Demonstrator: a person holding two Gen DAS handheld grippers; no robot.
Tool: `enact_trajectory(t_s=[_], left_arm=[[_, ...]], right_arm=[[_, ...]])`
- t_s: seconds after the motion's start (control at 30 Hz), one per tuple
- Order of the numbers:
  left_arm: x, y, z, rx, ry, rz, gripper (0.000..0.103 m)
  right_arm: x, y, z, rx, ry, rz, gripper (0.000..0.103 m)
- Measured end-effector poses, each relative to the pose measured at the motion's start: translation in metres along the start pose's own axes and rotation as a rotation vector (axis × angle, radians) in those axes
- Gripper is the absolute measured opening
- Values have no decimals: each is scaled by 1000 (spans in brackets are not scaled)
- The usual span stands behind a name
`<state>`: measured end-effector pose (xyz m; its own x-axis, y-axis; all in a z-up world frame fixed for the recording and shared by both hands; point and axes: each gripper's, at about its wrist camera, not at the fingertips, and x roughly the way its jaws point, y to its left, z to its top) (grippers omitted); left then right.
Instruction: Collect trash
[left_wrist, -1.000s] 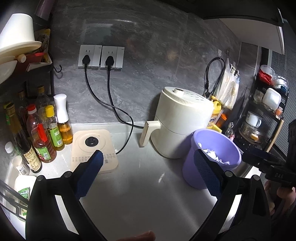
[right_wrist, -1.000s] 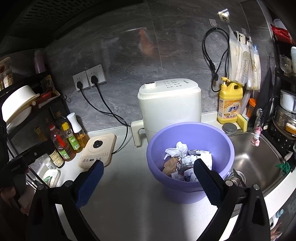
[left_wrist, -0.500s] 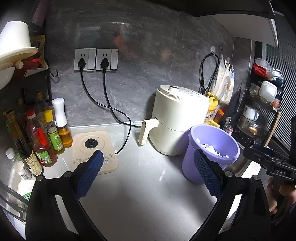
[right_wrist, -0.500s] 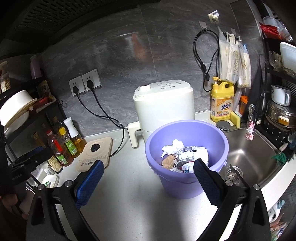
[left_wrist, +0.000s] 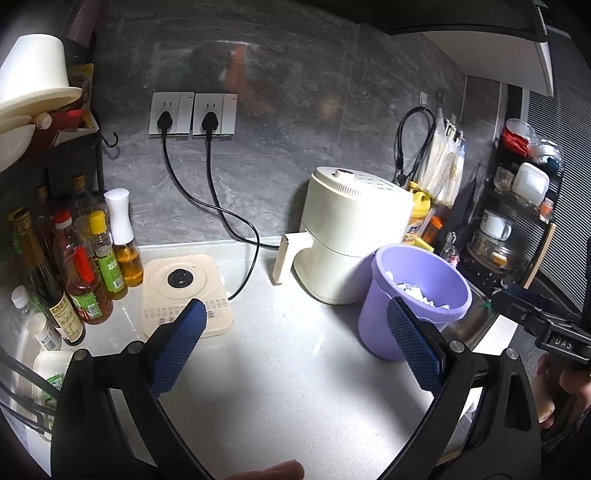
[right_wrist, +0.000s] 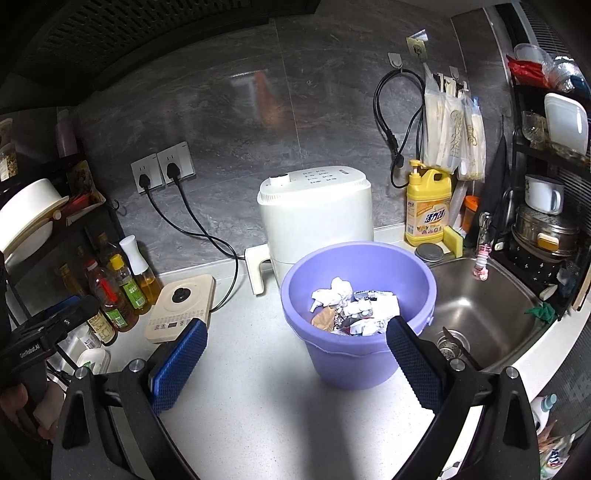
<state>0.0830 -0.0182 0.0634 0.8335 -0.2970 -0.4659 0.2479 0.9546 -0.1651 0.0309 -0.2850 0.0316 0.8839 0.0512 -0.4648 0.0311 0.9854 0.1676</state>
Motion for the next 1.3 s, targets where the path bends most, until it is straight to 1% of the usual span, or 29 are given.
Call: enact_trajectory(t_s=[0.17,0.3,0.5,0.6,0.7,0.77,0.83,0.9,0.97,1.1,1.2,1.3], left_arm=[[-2,5,-6,-23,6,-4,97],[-1,15,-12,-40,25,22,97],[-7,36,-24,-80,57,91,97],[-12,51,-33,-118,78,125,97],[-18,67,-42,-152,103,176,97],[-21,78,-50,-175,124,214,97],[-24,87,-58,-193,144,250,97],[-29,96,-66,-218,165,283,97],[-38,108,-77,-257,181,314,97],[-52,128,-97,-319,210,381,97],[-63,138,-110,-349,227,422,97],[-70,144,-119,-367,246,451,97]], right_arm=[[-2,5,-6,-18,15,-9,96],[1,14,-9,-38,20,14,95],[24,39,-20,-99,74,87,95],[47,57,-31,-142,112,140,95],[81,81,-51,-208,191,187,95],[109,100,-72,-257,265,244,95],[130,115,-92,-305,329,281,95],[150,134,-116,-379,391,322,95],[165,154,-138,-452,430,362,95],[184,189,-165,-541,473,442,95],[195,211,-178,-589,498,476,95],[202,227,-186,-631,522,530,95]])
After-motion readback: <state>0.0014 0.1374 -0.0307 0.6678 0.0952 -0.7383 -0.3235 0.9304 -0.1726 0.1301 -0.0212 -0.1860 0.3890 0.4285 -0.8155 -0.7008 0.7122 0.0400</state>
